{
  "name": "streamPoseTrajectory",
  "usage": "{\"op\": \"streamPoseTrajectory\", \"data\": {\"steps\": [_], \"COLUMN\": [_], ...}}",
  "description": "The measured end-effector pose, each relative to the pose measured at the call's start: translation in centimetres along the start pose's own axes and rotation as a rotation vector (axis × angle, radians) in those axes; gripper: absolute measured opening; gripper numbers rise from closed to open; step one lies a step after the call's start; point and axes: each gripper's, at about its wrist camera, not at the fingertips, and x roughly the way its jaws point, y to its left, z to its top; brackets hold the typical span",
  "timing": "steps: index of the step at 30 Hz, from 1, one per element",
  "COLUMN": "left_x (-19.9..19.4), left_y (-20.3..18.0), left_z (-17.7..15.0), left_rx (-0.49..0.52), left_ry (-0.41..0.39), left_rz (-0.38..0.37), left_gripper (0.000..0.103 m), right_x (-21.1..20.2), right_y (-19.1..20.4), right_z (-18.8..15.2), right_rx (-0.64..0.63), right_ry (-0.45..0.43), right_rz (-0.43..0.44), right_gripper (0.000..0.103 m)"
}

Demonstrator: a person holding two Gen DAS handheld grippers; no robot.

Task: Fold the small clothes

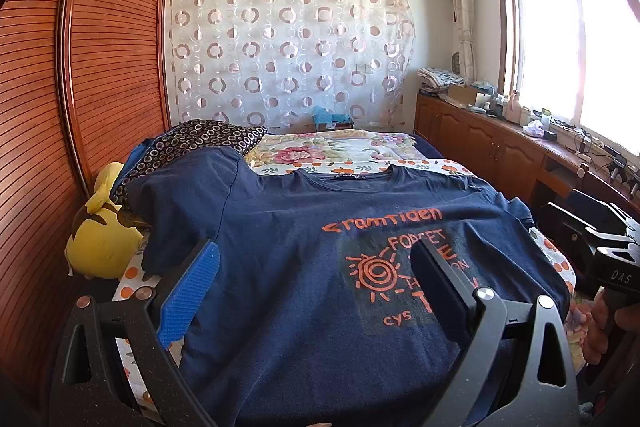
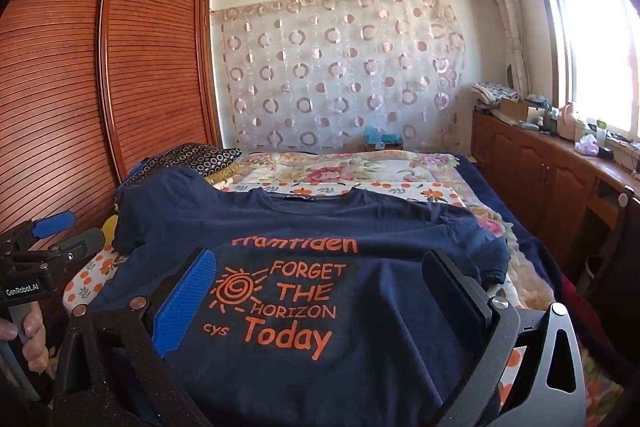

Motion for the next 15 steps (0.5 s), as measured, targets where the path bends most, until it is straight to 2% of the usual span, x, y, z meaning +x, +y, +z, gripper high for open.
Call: {"op": "streamPoseTrajectory", "data": {"steps": [15], "left_x": [0.01], "left_y": [-0.01], "left_z": [-0.03], "left_rx": [0.001], "left_ry": [-0.002], "left_rz": [0.002], "left_gripper": [0.097], "right_x": [0.0], "right_y": [-0.02], "right_z": [0.04], "right_rx": [0.001], "right_ry": [-0.002], "right_rz": [0.001], "right_gripper": [0.103]}}
